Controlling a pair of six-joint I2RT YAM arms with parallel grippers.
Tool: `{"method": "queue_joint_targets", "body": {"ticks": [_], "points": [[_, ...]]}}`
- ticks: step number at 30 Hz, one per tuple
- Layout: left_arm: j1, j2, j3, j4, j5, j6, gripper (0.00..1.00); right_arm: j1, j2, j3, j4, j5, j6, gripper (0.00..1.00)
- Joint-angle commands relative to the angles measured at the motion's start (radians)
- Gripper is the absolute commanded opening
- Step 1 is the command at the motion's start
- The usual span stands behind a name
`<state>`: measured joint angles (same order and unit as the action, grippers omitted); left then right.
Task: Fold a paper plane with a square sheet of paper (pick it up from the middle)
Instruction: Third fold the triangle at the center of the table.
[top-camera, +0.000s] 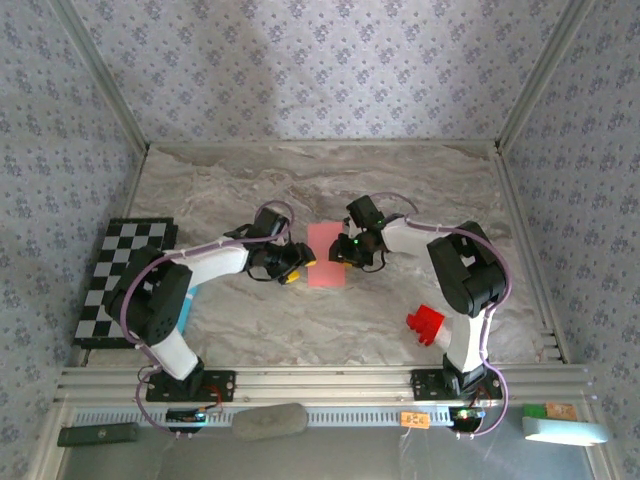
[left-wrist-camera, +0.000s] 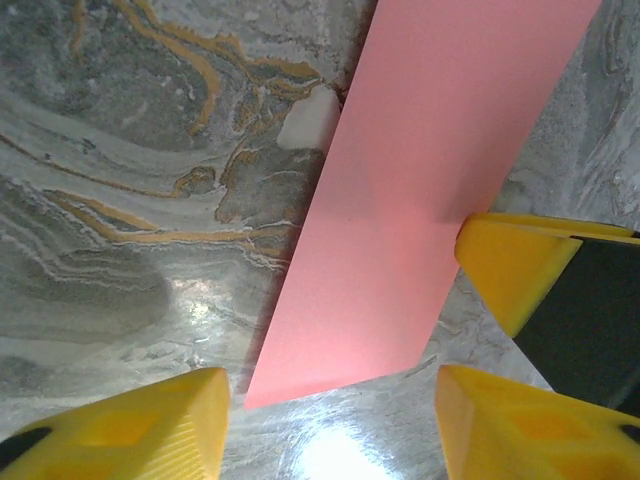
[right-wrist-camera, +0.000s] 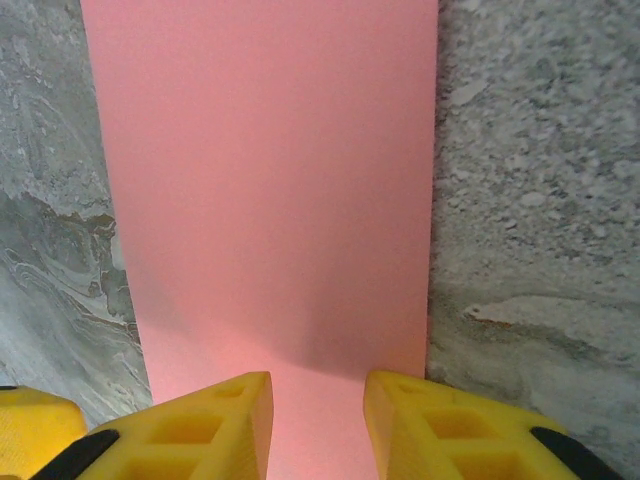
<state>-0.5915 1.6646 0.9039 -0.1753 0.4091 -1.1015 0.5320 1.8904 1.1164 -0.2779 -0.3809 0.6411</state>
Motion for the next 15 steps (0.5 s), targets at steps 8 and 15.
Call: {"method": "queue_joint_targets", "body": {"ticks": [8, 15], "points": [[-0.021, 0.07, 0.009, 0.016, 0.037, 0.008, 0.48, -0.014, 0.067, -0.044, -0.038, 0.038, 0.017, 0.34], [-0.027, 0.084, 0.016, 0.02, 0.046, 0.011, 0.41, -0.021, 0.07, -0.049, -0.036, 0.034, 0.02, 0.34]]}}
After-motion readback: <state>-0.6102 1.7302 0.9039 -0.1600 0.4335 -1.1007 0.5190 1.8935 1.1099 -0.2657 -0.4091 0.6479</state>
